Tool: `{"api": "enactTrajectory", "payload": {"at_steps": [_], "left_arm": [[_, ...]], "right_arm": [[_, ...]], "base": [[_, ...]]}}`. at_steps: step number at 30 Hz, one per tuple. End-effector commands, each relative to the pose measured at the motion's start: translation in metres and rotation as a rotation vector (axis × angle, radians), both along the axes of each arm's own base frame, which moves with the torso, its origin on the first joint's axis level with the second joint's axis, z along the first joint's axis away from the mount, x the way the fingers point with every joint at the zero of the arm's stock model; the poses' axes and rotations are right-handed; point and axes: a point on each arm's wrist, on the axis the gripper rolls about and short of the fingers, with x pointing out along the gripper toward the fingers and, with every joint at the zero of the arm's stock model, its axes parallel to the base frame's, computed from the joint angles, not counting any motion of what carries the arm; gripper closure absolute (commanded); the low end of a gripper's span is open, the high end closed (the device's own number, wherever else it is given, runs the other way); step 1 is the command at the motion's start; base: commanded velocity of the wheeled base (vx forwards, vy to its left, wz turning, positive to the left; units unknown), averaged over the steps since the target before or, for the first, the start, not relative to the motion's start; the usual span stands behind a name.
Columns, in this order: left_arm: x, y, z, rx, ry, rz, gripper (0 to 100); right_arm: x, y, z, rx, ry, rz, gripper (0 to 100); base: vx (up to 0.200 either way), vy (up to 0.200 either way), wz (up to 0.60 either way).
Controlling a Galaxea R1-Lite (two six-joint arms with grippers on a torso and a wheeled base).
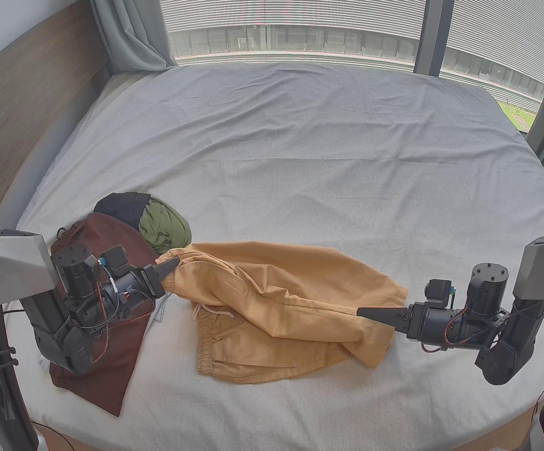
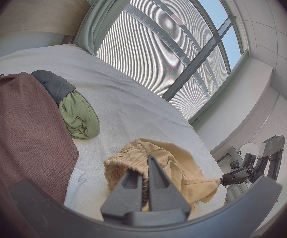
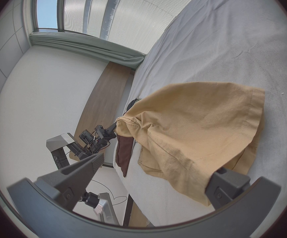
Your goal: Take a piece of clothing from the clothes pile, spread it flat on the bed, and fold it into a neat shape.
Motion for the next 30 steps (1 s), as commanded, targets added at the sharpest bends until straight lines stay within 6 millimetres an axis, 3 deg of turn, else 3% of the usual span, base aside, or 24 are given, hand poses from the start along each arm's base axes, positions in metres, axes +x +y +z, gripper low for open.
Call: {"api": "enactTrajectory", "payload": {"at_steps": [1, 19, 20, 30], "left_arm": [[0.0001, 0.0001, 0.0002, -0.001, -0.001, 0.001, 100], [-0.0002, -0.0014, 0.0002, -0.001, -0.001, -0.004, 100], [-0.0003, -0.0019, 0.0002, -0.001, -0.001, -0.005, 100], [0.0001, -0.0014, 0.0005, -0.002, -0.002, -0.004, 100]], "right_arm": [[0.0012, 0.0036, -0.0038, -0.003, 0.008, 0.010, 0], [0.0070, 0.0127, -0.0068, -0.004, -0.002, 0.012, 0], [0.0070, 0.0127, -0.0068, -0.004, -0.002, 0.012, 100], [0.0063, 0.0115, -0.0060, -0.005, -0.004, 0.010, 100]], "base": [[0.000, 0.000, 0.00], [0.000, 0.000, 0.00], [0.000, 0.000, 0.00], [0.000, 0.000, 0.00]]}}
